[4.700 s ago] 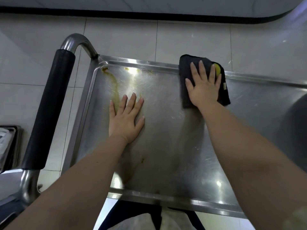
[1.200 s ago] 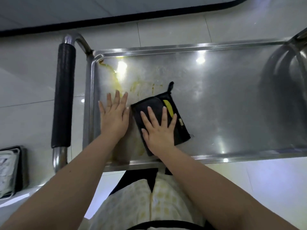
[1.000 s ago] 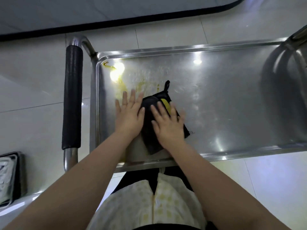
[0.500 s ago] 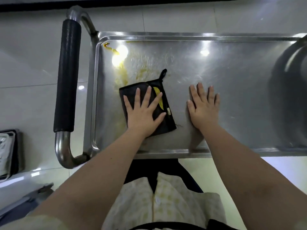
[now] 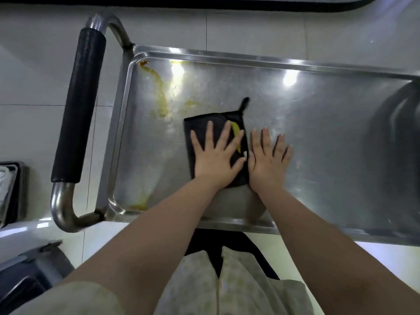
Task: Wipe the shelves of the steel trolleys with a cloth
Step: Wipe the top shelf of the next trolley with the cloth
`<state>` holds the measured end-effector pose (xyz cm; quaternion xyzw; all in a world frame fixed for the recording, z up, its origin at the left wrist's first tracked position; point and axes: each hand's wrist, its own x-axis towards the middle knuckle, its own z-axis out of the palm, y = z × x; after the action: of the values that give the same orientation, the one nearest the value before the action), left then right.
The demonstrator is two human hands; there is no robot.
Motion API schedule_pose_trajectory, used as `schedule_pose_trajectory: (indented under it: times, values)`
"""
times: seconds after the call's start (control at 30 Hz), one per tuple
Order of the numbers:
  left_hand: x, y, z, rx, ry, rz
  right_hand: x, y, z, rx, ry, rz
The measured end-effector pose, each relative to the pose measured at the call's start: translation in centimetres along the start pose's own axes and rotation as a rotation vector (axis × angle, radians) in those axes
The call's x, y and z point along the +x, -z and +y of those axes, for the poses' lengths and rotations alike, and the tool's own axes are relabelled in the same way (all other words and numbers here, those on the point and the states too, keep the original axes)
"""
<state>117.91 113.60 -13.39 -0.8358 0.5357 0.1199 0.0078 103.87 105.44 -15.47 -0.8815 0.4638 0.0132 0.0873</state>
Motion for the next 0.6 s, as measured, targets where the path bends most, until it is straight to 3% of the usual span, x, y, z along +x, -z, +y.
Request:
schedule_pose_trajectory:
  times: [0.2,0.37,0.6]
  values:
    - [0.5,0.1,-0.8,0.018,-0.105,0.03,0.3,0.2,0.7,0.002,0.007,-0.024]
    - [-0.1,0.0,-3.3,0.018,-0.018,0.067,0.7,0.9,-0.1,-0.036,-0.047,-0.133]
    - [0.0,0.0,-3.4,0.015,-0.024,0.04,7.6,2.9,2.2,-0.053,0.025,-0.182]
